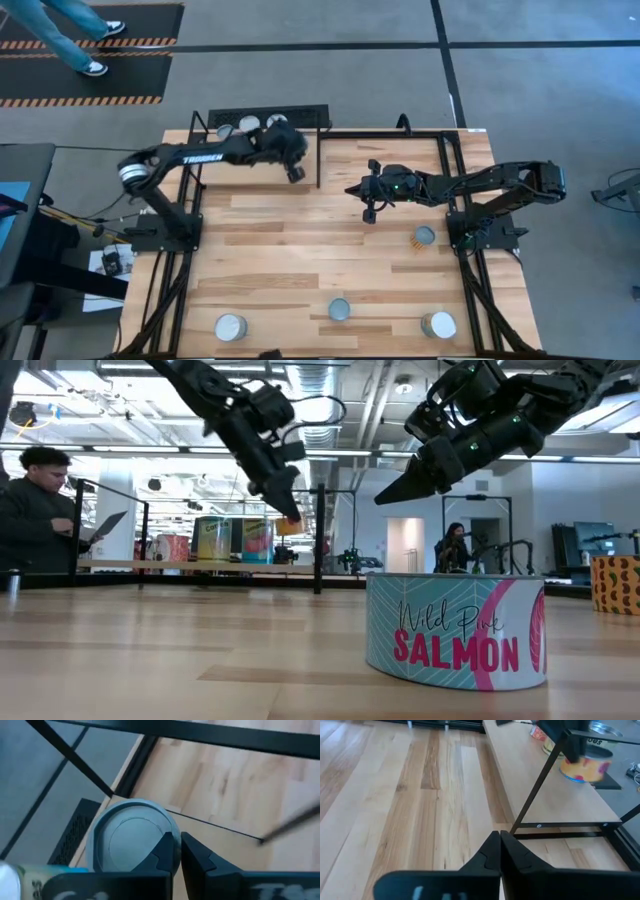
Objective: Pick and place cans onto a shelf
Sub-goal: Put the small canned pineapple rings on the shelf
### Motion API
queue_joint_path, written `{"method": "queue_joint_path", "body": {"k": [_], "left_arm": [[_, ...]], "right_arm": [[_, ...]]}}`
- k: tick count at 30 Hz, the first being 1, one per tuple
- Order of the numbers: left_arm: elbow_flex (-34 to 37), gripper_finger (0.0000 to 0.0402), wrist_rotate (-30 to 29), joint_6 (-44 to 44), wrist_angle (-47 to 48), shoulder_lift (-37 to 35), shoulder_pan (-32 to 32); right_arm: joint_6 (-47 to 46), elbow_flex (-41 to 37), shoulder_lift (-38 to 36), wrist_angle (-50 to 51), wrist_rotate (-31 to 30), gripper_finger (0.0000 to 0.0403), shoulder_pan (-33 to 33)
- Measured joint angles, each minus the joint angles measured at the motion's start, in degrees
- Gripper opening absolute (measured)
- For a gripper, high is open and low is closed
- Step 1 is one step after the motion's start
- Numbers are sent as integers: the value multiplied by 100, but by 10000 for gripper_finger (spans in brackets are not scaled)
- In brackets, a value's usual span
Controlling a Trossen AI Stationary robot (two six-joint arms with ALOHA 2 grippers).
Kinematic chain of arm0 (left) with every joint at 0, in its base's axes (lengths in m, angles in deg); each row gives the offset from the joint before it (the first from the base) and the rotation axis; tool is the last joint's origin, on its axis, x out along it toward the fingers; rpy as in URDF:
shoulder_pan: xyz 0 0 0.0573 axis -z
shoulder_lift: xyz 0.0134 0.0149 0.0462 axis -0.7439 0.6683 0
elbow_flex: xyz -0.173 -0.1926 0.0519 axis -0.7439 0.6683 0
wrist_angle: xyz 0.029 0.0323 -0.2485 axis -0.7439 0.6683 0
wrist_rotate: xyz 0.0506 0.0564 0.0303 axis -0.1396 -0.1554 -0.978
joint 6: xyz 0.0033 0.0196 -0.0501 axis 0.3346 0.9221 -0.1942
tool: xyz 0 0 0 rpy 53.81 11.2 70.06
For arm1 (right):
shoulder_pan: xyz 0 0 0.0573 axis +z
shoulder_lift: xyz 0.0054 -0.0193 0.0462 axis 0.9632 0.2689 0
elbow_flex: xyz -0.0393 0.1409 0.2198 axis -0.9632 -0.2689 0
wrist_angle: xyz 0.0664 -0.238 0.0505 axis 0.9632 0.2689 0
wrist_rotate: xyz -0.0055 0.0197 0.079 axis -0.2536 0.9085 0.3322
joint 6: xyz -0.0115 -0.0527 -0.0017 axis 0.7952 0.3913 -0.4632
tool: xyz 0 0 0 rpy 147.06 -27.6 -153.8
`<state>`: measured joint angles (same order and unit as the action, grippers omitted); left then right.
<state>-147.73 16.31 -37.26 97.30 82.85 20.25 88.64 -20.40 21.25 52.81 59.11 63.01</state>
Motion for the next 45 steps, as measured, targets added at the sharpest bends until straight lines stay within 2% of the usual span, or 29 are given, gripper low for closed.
{"method": "queue_joint_path", "body": {"k": [8, 14, 23, 35, 45], "left_arm": [[-587, 3, 227, 112, 101, 789, -414], [-704, 3, 299, 146, 65, 1076, -628], [-708, 6, 396, 183, -36, 1097, -810], [-708, 8, 385, 79, 34, 1093, -679], [-708, 40, 368, 86, 109, 1088, -675]], "right_arm": [[2, 0, 0, 0, 2, 11, 0], [4, 0, 0, -21, 0, 12, 0], [4, 0, 0, -39, 0, 11, 0], [2, 0, 0, -46, 0, 14, 7], [-7, 0, 0, -46, 0, 14, 11]]}}
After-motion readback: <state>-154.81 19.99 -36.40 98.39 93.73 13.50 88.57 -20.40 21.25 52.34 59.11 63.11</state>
